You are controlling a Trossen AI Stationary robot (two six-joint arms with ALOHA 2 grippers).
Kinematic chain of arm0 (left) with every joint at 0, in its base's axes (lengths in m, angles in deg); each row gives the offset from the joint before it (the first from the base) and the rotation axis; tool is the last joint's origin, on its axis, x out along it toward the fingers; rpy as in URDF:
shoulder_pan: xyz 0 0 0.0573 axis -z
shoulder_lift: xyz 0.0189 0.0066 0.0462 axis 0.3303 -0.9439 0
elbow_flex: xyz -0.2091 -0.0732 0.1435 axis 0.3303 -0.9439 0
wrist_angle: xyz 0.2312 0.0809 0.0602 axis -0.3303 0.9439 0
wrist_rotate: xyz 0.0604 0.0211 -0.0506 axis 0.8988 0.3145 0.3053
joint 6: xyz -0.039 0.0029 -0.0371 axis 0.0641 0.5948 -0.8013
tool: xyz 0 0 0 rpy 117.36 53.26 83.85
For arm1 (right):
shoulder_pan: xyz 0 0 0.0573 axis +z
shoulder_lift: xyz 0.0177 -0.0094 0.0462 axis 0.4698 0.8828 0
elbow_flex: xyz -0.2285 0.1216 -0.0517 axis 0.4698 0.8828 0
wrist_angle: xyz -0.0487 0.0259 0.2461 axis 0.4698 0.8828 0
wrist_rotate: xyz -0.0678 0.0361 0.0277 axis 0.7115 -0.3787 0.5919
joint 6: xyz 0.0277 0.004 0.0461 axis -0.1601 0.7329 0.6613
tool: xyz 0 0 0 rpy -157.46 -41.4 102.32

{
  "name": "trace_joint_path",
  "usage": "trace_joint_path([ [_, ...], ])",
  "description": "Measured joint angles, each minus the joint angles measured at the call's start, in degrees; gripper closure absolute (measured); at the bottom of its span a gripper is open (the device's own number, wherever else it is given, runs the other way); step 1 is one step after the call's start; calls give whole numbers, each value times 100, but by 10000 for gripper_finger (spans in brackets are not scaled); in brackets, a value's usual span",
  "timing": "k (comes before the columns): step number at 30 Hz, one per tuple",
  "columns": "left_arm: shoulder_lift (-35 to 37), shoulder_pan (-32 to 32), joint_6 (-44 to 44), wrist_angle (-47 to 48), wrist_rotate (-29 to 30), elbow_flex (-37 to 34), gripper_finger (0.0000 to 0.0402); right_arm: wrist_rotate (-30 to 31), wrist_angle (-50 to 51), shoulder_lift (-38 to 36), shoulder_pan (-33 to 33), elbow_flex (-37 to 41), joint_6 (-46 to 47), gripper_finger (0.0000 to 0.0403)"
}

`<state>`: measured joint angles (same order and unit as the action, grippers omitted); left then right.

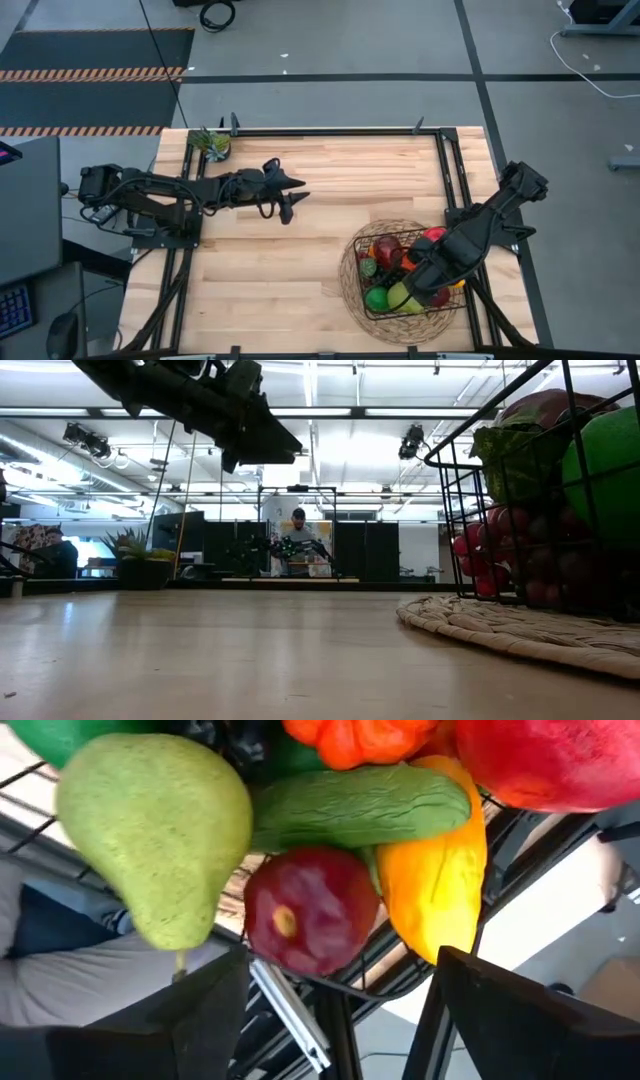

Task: Build produce basket
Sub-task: Adjust the black wire basket

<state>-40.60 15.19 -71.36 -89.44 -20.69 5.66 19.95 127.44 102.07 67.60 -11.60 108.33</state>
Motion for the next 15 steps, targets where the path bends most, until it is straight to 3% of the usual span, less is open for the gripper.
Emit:
trace_joint_path([
  [8,-1,255,-1,-2,-5,0,230,-369,-94,-2,431,136,689,80],
  [15,0,419,-3,-3,-4,0,230,-447,-1013,6,943,138,937,91],
])
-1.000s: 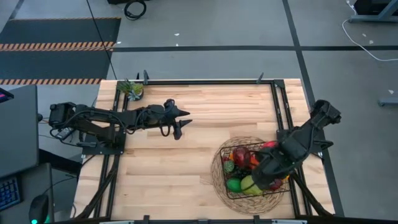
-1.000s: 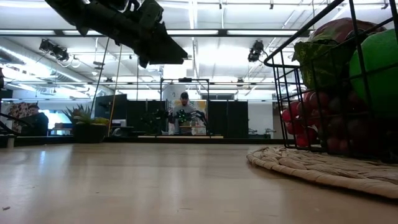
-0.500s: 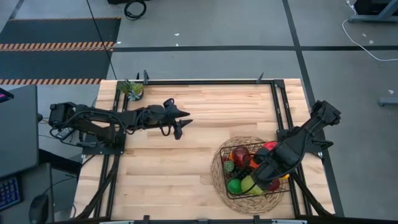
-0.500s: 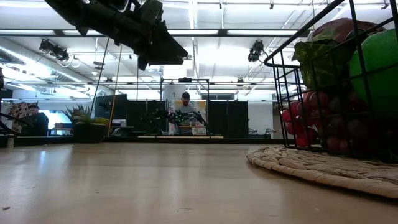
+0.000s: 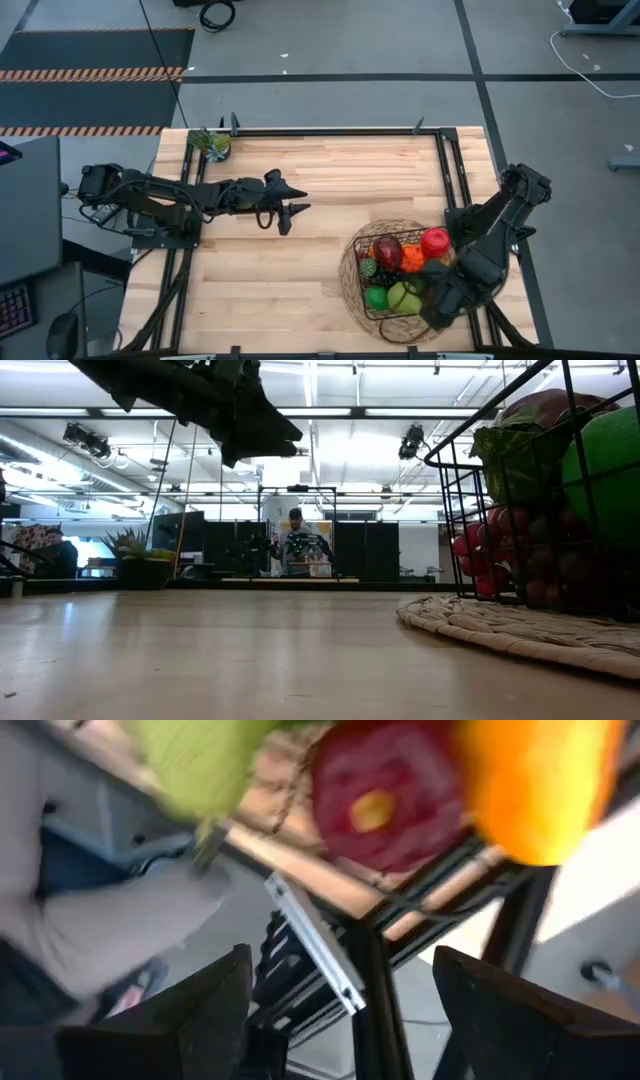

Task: Build produce basket
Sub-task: Adjust the black wire basket

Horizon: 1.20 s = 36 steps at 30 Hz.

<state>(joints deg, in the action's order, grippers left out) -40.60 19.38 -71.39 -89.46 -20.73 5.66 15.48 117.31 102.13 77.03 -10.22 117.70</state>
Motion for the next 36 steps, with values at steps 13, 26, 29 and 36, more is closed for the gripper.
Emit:
trace_joint_path([
  [13,0,53,-108,-9,2,-1,230,921,177,3,903,540,-1595,122],
  [26,0,53,-103,-2,4,-2,230,836,-364,3,958,1320,-2267,124],
  [29,0,53,-101,-1,4,-2,230,762,-486,3,963,1320,-2115,124],
  [36,-2,47,-98,7,4,-2,230,652,-672,4,964,1322,-1938,124],
])
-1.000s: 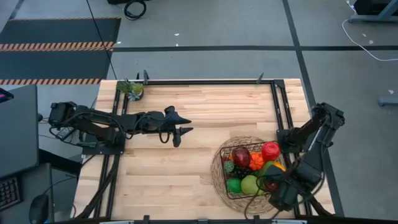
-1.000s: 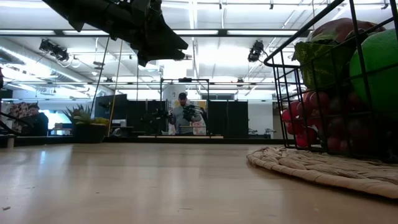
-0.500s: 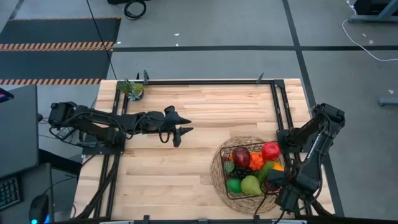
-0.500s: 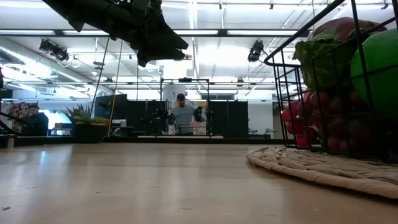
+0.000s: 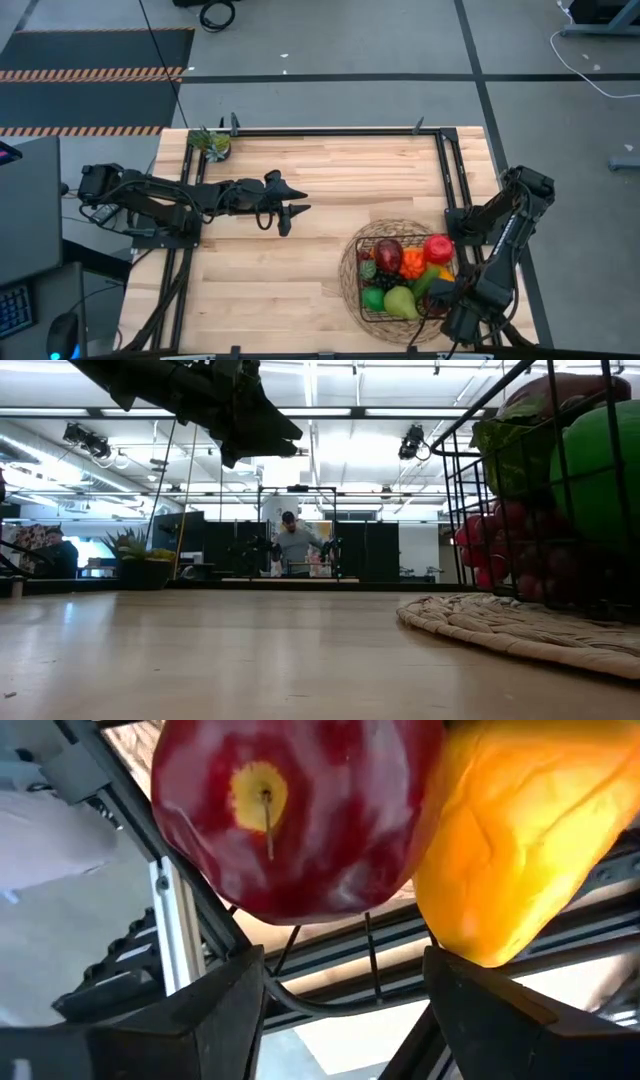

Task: Build produce basket
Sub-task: Adjust the black wire basket, then return to Home Position

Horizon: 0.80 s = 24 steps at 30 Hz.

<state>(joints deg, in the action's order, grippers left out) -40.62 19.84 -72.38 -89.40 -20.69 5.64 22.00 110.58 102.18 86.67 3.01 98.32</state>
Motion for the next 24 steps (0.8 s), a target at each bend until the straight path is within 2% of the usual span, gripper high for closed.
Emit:
trace_joint_path([
  [7,2,0,7,2,0,0,230,-207,244,-1,2,-193,141,126],
  [13,2,0,9,2,0,0,230,347,647,-4,-77,-855,402,139],
  [16,1,0,3,0,0,1,230,1070,811,-8,-163,-1099,524,145],
  [19,2,3,2,-11,1,0,230,2074,791,-8,-312,-1154,521,149],
  [24,2,4,5,-11,1,0,230,3431,803,-8,-816,-1152,-164,150],
])
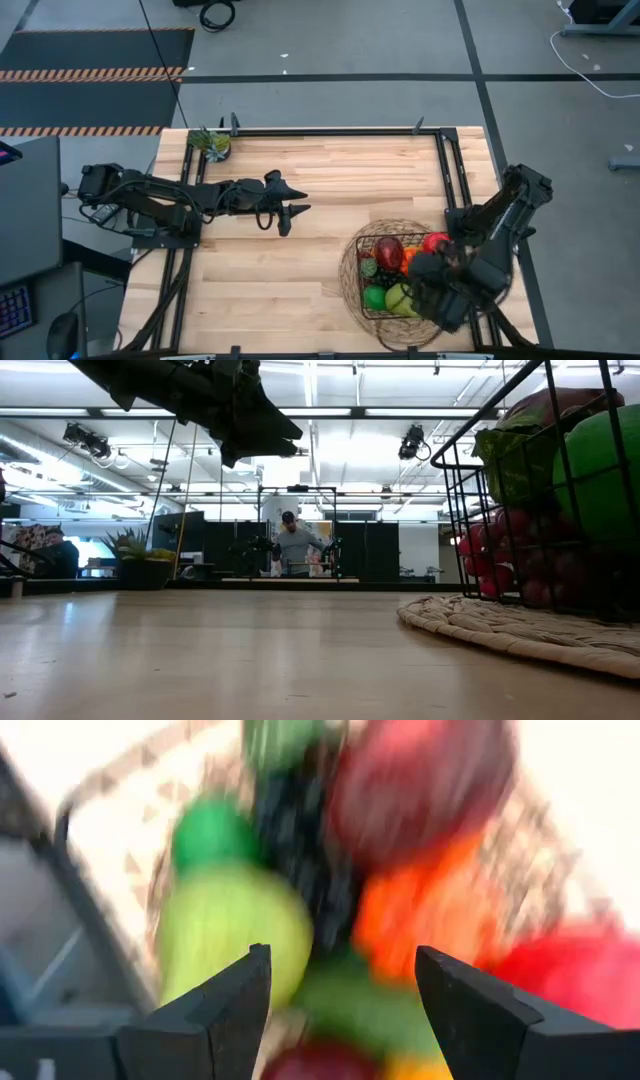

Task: Build produce basket
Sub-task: Return to Home Position

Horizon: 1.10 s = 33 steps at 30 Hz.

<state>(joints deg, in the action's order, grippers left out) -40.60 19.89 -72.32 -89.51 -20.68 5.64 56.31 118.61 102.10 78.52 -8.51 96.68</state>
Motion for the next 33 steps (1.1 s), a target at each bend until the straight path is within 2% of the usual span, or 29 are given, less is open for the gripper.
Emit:
trace_joint_path([
  [4,0,0,3,-90,25,2,230,966,-26,0,-624,-2,-908,150],
  [11,0,108,137,-994,47,2,230,1425,-677,0,-1891,0,-3460,165],
  [14,0,228,320,-1036,41,2,230,1333,-1489,-37,-2343,0,-4626,176],
  [19,72,348,509,-993,40,1,230,623,-2649,-182,-3018,0,-6057,198],
  [23,449,344,648,-642,19,4,243,119,-2770,-308,-3534,0,-6396,231],
  [26,1038,301,752,-48,17,2,288,-91,-2864,-584,-3792,150,-6465,271],
  [30,2116,337,898,794,18,-67,379,-184,-3227,-1357,-3950,728,-6463,330],
  [33,2899,387,846,896,2,-556,391,-174,-3852,-2172,-3988,1543,-6365,378],
])
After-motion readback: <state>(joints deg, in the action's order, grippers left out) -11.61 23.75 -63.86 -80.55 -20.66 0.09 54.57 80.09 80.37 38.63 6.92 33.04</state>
